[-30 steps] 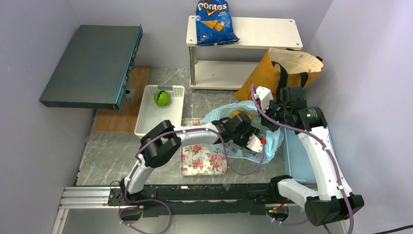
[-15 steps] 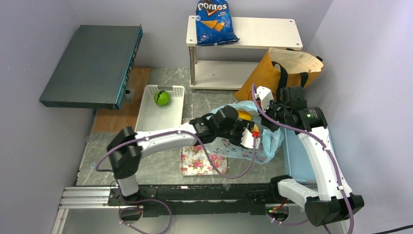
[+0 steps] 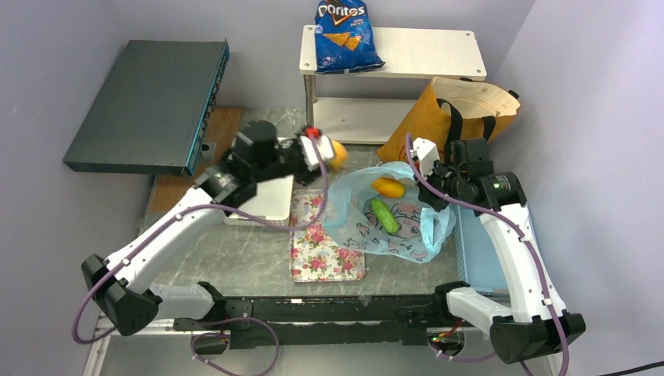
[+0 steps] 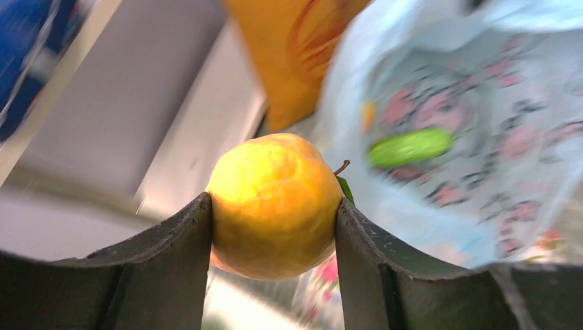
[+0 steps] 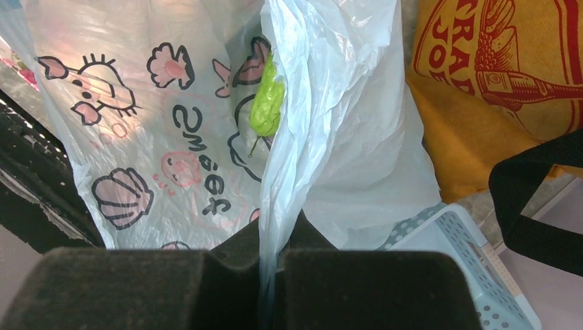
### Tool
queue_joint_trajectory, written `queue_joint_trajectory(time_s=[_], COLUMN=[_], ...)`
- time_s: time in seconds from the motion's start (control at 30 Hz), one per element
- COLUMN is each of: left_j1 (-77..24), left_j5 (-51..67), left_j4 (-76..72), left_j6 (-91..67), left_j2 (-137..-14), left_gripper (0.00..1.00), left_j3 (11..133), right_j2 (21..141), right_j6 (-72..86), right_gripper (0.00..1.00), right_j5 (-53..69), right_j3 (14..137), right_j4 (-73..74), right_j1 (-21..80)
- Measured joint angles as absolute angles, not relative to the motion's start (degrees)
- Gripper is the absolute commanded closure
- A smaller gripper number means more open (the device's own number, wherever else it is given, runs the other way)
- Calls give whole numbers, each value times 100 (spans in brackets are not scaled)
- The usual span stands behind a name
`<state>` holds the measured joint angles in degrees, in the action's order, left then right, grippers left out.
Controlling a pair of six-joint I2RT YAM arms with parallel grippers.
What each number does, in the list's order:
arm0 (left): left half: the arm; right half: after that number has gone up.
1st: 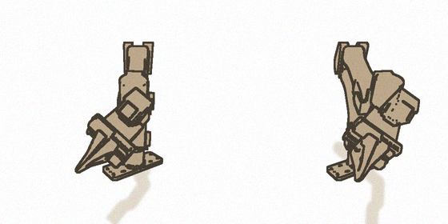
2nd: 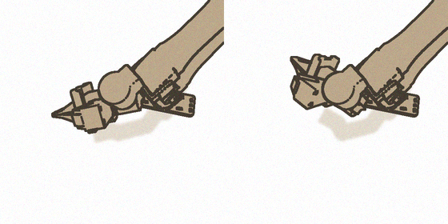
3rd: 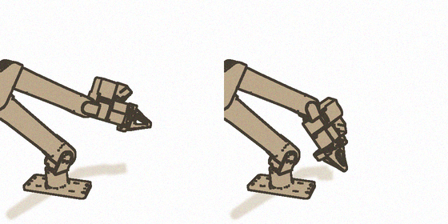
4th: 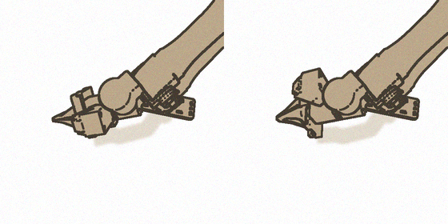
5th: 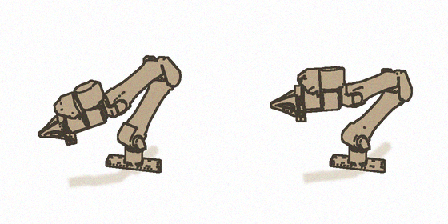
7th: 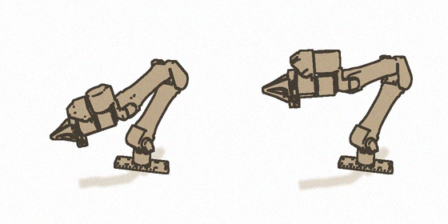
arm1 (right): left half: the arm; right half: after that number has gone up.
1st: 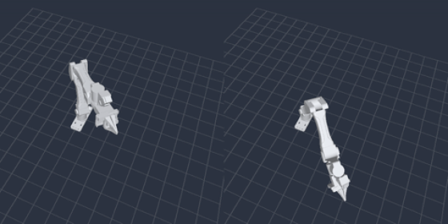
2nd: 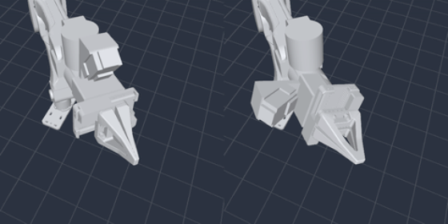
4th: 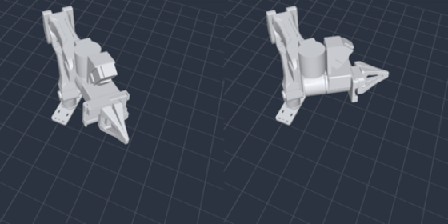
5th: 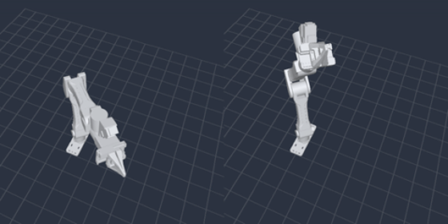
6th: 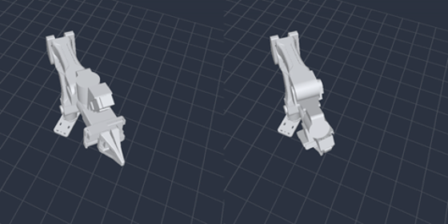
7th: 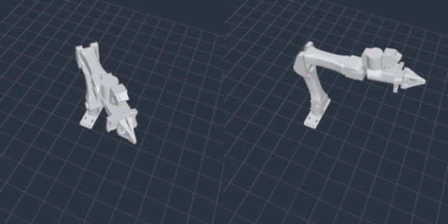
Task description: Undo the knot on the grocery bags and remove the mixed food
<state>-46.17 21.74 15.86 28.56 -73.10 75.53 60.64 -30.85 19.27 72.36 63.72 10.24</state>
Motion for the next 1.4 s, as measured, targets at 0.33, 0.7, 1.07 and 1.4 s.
queue_joint_trajectory(time_s=[0.33, 0.7, 1.07, 1.4], left_j1=[-1715, -1326, -1308, -4222], left_j5=[1754, 845, 1535, 2606], left_j4=[2727, 2982, 3524, 1994], left_j6=[3354, 4082, 4132, 4740], left_j2=[-7404, -8510, -8051, -6825], left_gripper=[69, 3, 1, 57], left_j3=[6639, 6106, 6541, 7242], right_j2=[6066, 6119, 6119, 6388], right_j6=[-3030, -3020, -3017, -2792], right_gripper=[100, 100, 100, 100], right_j5=[2012, 2119, 2180, 2305], right_j3=[7236, 7236, 7234, 7236], right_j4=[6370, 6372, 6372, 6359], right_j1=[1024, 1024, 1024, 1024])
